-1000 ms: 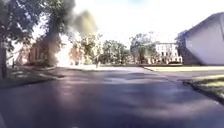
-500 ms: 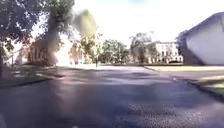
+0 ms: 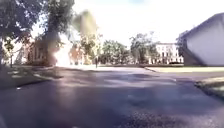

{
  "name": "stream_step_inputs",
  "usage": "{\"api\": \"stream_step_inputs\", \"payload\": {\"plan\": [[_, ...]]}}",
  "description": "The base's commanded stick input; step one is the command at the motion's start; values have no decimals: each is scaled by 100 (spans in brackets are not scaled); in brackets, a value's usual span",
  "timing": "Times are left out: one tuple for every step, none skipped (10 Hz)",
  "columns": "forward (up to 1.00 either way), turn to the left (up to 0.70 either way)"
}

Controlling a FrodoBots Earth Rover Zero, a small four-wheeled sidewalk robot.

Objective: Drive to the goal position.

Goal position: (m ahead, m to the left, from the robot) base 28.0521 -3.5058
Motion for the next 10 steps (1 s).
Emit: {"api": "stream_step_inputs", "payload": {"plan": [[50, 0], [50, 0], [50, -31], [50, -48], [50, -50], [50, -50], [50, -50], [50, -50], [50, -50], [50, -50]]}}
